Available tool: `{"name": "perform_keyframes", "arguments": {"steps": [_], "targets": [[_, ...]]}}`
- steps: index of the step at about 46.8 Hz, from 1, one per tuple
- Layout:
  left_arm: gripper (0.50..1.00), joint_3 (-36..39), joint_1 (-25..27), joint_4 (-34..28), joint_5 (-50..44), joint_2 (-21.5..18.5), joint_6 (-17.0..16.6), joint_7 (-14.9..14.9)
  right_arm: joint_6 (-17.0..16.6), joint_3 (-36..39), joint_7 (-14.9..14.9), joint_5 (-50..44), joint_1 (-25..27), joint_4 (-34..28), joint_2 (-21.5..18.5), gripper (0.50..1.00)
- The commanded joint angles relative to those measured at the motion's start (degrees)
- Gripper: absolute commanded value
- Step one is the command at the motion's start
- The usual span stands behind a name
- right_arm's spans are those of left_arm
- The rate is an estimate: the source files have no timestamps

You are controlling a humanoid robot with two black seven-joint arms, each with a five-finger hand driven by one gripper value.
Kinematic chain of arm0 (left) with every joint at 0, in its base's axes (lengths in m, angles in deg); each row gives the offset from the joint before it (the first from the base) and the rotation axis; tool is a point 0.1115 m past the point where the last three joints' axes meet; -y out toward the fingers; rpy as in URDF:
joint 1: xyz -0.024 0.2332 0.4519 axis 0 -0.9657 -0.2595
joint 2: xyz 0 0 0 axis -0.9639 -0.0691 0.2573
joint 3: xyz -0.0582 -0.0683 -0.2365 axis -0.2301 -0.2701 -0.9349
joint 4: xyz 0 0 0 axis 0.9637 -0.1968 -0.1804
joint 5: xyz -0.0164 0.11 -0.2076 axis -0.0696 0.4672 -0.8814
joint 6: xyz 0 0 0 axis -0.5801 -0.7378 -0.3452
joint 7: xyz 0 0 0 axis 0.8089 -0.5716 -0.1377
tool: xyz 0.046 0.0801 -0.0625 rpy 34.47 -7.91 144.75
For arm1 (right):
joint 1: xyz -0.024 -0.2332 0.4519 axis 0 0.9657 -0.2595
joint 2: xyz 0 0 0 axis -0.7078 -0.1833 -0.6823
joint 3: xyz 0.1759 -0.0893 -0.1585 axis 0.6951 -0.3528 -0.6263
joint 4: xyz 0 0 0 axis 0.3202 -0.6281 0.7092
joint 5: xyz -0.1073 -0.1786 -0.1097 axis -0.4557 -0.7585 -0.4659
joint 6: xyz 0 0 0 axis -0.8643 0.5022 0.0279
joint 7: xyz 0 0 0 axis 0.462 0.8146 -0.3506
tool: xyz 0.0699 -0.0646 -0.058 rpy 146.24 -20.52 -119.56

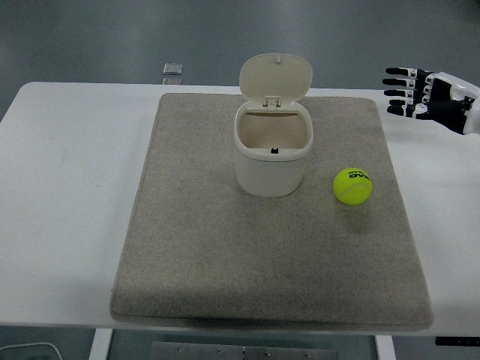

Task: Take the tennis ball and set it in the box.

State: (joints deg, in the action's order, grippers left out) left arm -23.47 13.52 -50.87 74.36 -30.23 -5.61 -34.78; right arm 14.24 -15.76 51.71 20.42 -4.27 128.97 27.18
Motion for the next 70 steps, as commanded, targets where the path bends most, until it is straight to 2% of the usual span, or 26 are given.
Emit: {"name": "perform_keyframes", "arguments": {"steps": [1,13,23,29,36,47,54,70], "targets": [[0.992,0.00,0.00,0.00,0.07,0.00,0.02,0.00,-1.12,0.01,-1.85,-5.40,0.09,0.95,0.87,0.921],[0.992,0.00,0.00,0.00,-0.02,0.00,-0.06,0.00,-3.84,-0.25,-7.83,-19.91,0.44,5.69,3.51,0.921],[0.992,0.00,0.00,0.00,-0.02,0.00,0.02,0.00,-3.15,-0.87,-11.26,-30.90,2.02,8.95,4.39,0.921],[0.992,0.00,0.00,0.00,-0.02,0.00,-0.06,0.00,0.46,-1.04,-11.61,-35.82,3.16,10.35,4.21,0.919],[0.992,0.00,0.00,0.00,-0.02,0.00,0.02,0.00,1.16,-3.15,-12.76,-39.96,4.04,12.64,4.56,0.919],[0.992,0.00,0.00,0.00,0.07,0.00,0.02,0.00,2.04,-4.73,-12.67,-40.66,3.95,13.08,3.95,0.919],[0.992,0.00,0.00,0.00,0.07,0.00,0.02,0.00,5.55,-6.41,-12.76,-42.86,3.95,13.17,3.42,0.919],[0.992,0.00,0.00,0.00,-0.02,0.00,-0.07,0.00,7.75,-6.58,-12.76,-43.03,5.27,13.17,2.55,0.919]]}}
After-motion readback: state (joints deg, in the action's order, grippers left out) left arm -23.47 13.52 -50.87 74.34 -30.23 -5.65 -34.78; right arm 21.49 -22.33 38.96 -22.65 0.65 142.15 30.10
